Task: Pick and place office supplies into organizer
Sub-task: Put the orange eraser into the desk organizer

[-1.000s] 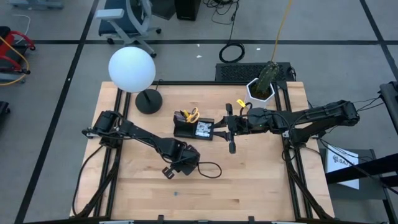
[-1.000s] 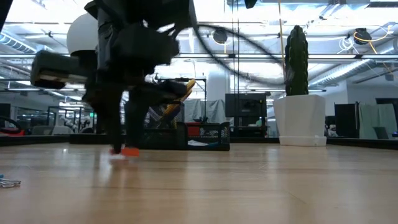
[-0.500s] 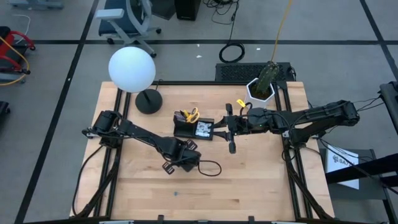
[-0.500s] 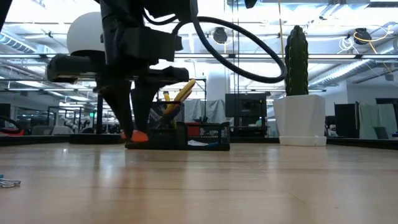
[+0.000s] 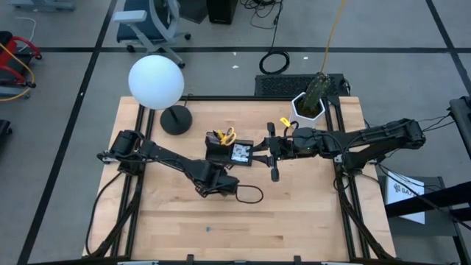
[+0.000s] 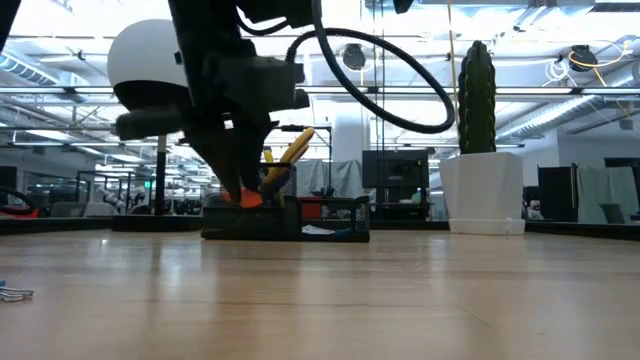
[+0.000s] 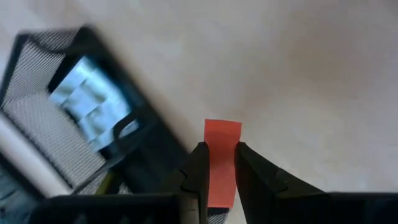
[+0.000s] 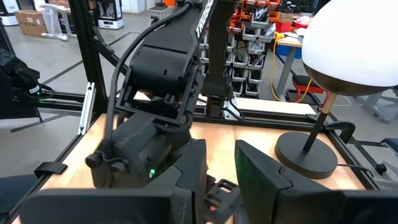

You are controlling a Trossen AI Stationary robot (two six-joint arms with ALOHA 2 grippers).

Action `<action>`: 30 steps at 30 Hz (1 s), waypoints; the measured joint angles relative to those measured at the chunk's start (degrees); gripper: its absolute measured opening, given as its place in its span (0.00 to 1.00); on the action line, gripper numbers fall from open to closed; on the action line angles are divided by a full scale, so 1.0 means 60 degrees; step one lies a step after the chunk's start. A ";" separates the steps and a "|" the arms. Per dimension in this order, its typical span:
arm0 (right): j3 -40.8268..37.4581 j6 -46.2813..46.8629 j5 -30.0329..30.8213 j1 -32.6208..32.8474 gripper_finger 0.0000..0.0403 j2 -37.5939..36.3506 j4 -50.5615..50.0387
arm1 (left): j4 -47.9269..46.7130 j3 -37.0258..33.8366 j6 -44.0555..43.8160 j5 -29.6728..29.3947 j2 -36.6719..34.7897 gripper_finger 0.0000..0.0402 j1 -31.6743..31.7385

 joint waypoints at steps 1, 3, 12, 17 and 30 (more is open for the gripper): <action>0.0000 -0.0004 0.0000 -0.0002 0.19 0.0000 0.0000 | -0.0023 0.0000 -0.0039 -0.0201 0.0000 0.17 0.0050; 0.0000 -0.0004 0.0000 -0.0003 0.19 0.0000 0.0000 | -0.0085 0.0000 -0.0147 -0.0496 0.0000 0.17 0.0175; 0.0000 -0.0003 0.0000 -0.0003 0.19 0.0000 0.0000 | -0.0505 0.0000 -0.0552 -0.1162 -0.0004 0.17 0.0812; 0.0000 -0.0003 0.0000 -0.0002 0.19 0.0000 0.0000 | -0.0510 0.0000 -0.0579 -0.1365 -0.0004 0.17 0.1039; 0.0000 -0.0001 0.0000 -0.0002 0.19 0.0000 0.0000 | -0.0494 0.0000 -0.0572 -0.1375 -0.0011 0.17 0.1496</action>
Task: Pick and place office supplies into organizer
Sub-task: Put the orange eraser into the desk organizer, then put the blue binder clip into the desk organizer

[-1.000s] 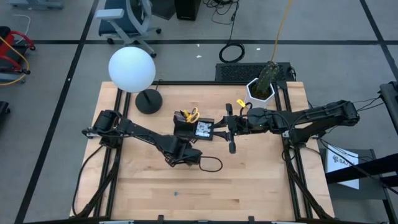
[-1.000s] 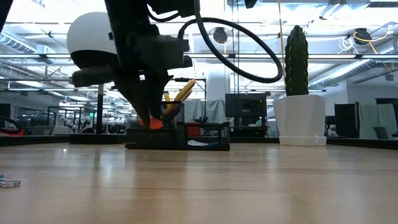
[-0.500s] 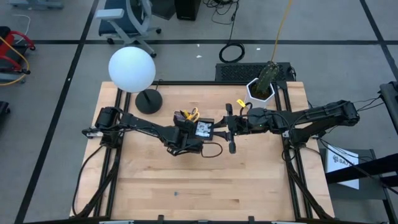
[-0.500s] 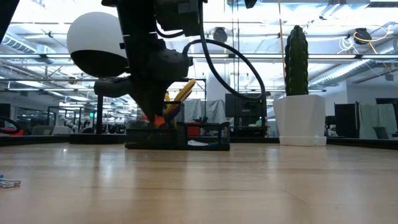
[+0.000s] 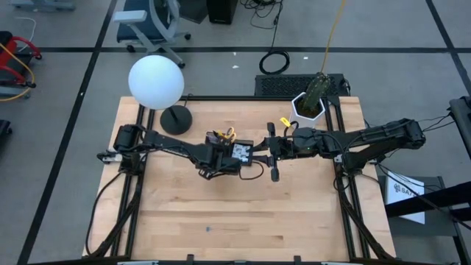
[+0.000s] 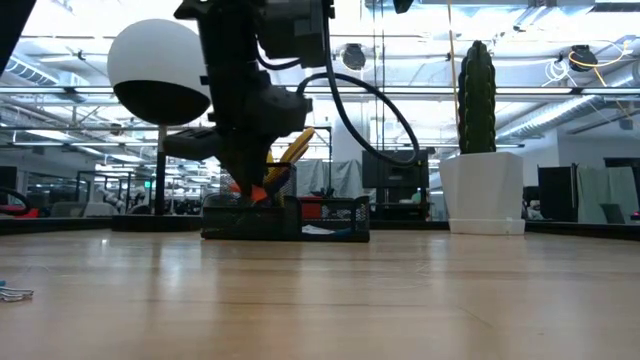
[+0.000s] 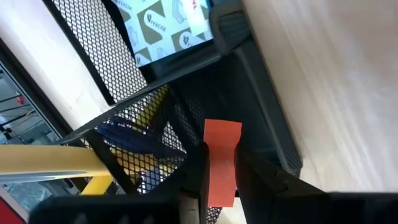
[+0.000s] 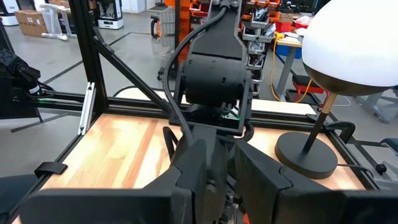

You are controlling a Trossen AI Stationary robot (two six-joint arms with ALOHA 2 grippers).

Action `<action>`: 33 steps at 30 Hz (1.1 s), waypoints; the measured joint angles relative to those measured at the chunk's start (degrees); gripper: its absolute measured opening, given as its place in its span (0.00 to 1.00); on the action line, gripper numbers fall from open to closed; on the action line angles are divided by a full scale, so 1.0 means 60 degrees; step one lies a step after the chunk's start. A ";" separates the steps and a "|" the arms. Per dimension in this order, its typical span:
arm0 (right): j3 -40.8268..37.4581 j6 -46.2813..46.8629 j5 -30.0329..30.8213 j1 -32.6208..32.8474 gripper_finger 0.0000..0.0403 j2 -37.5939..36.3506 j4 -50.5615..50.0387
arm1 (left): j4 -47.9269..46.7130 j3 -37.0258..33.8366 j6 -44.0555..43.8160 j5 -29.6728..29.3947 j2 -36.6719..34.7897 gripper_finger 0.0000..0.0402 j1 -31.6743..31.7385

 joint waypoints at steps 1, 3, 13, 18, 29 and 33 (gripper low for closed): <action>0.0000 -0.0003 0.0000 0.0001 0.19 0.0000 0.0000 | 0.0016 0.0000 0.0001 0.0001 0.0000 0.17 0.0032; 0.0000 0.0001 0.0000 -0.0001 0.19 0.0000 0.0000 | 0.0066 0.0000 0.0026 0.0002 0.0000 0.17 0.0046; 0.0000 -0.0003 0.0000 0.0001 0.19 0.0000 0.0000 | 0.0103 0.0000 0.0208 0.0034 -0.0004 0.17 0.0051; 0.0000 0.0001 0.0000 0.0001 0.19 0.0000 0.0000 | 0.0106 0.0000 0.0230 0.0041 -0.0004 0.17 0.0051; 0.0000 0.0001 0.0000 0.0003 0.19 0.0000 0.0001 | 0.0108 0.0000 0.0015 0.0039 -0.0004 0.33 0.0047; 0.0000 0.0001 0.0000 0.0003 0.19 0.0000 0.0000 | 0.0110 0.0000 -0.0173 0.0037 -0.0004 0.40 0.0047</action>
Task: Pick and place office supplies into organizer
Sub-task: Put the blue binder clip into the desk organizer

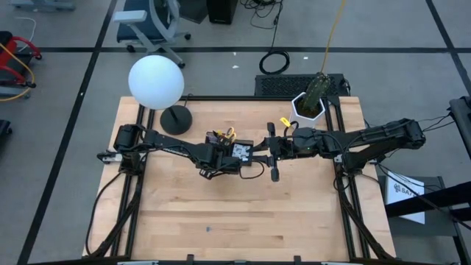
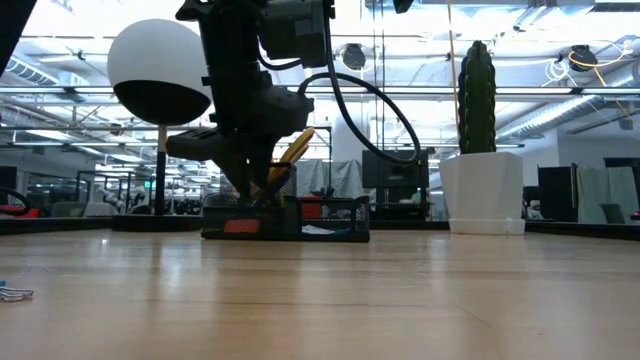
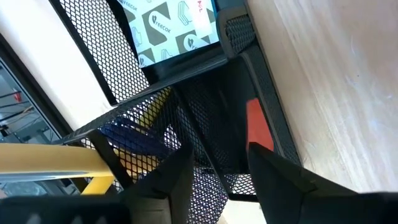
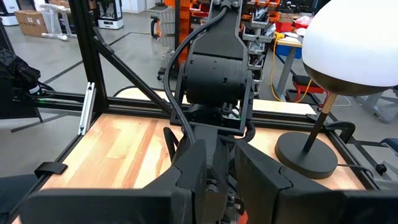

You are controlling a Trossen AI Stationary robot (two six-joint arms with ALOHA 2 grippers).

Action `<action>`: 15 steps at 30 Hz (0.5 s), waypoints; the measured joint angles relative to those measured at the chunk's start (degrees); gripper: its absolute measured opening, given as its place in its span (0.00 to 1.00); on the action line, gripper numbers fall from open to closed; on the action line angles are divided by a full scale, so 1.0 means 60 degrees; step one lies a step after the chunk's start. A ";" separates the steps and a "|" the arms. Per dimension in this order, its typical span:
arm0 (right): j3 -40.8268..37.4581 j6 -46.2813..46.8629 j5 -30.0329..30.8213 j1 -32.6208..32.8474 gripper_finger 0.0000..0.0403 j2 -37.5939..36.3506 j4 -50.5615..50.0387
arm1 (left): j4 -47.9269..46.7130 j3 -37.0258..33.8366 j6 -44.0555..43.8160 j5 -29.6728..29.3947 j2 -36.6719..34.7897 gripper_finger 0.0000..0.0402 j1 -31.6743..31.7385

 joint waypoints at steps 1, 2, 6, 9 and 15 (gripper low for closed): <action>0.0000 0.0000 0.0000 0.0000 0.19 0.0000 0.0000 | 0.0000 0.0002 -0.0034 0.0000 0.0000 0.41 0.0000; 0.0000 0.0000 0.0000 -0.0004 0.19 0.0000 0.0000 | 0.0000 0.0000 -0.0065 0.0000 0.0000 0.42 0.0000; 0.0000 0.0000 0.0000 -0.0002 0.19 0.0000 0.0000 | 0.0000 0.0001 -0.0206 0.0003 0.0000 0.44 -0.0046; 0.0000 0.0000 -0.0002 -0.0001 0.19 0.0000 0.0001 | 0.0000 0.0000 -0.0281 0.0002 0.0000 0.44 -0.0150; 0.0000 -0.0001 -0.0002 -0.0001 0.19 0.0000 0.0000 | 0.0000 0.0001 -0.0285 0.0004 0.0000 0.44 -0.0591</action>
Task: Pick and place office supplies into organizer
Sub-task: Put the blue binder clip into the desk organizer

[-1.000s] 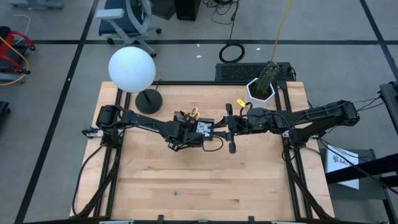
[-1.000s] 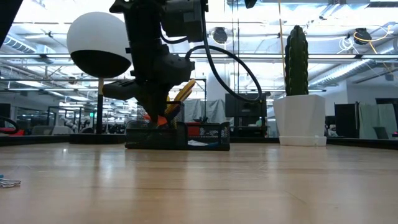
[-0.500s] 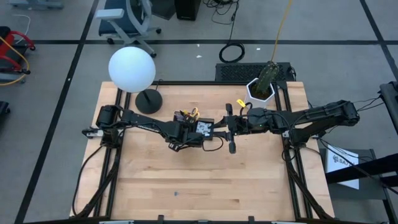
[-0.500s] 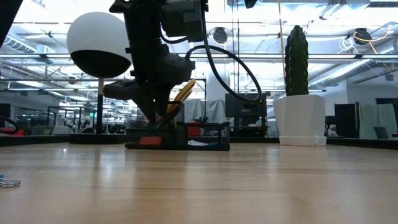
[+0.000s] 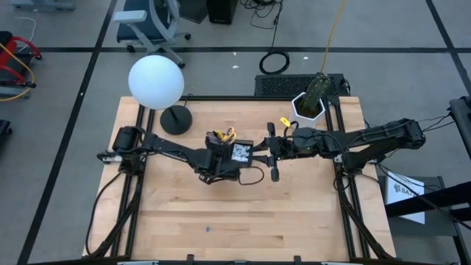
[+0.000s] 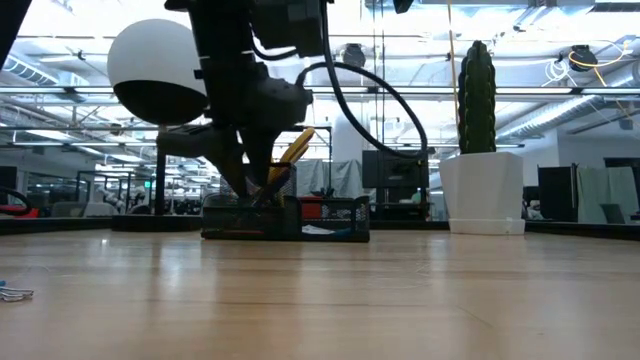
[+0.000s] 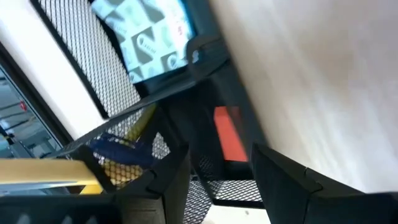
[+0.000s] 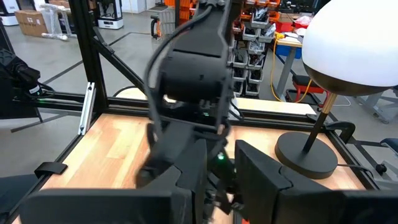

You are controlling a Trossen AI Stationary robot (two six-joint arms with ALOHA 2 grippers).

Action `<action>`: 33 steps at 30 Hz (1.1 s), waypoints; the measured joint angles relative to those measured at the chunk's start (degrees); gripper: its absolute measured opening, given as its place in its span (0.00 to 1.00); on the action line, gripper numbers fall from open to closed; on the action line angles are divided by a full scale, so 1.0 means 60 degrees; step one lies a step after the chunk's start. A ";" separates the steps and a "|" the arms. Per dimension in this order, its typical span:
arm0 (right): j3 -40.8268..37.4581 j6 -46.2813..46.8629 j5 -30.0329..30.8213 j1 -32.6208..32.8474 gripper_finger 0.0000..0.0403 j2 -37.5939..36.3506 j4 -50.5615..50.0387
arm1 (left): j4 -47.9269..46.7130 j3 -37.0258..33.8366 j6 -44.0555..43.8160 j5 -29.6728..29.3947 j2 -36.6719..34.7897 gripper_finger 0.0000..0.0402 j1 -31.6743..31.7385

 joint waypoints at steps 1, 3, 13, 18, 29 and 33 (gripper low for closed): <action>0.0000 0.0001 0.0002 -0.0002 0.19 0.0000 0.0000 | -0.0001 -0.0001 -0.0008 0.0004 0.0000 0.44 -0.0093; 0.0000 0.0000 0.0002 -0.0001 0.19 0.0000 0.0000 | -0.0003 -0.0001 -0.0104 0.0000 0.0000 0.44 -0.0302; 0.0000 0.0001 0.0002 0.0000 0.19 0.0000 0.0000 | 0.0000 -0.0001 -0.0909 0.0011 0.0000 0.44 -0.1427; 0.0000 0.0001 0.0002 -0.0003 0.19 0.0000 0.0000 | 0.0010 0.0002 -0.1279 0.0110 0.0000 0.44 -0.2006; 0.0000 -0.0002 0.0001 0.0001 0.19 0.0000 0.0000 | 0.0581 -0.0001 -0.1912 0.1314 0.0000 0.44 -0.3053; 0.0000 0.0053 0.0080 0.0001 0.19 0.0000 0.0045 | 0.1119 0.0003 -0.1877 0.2021 0.0000 0.44 -0.3333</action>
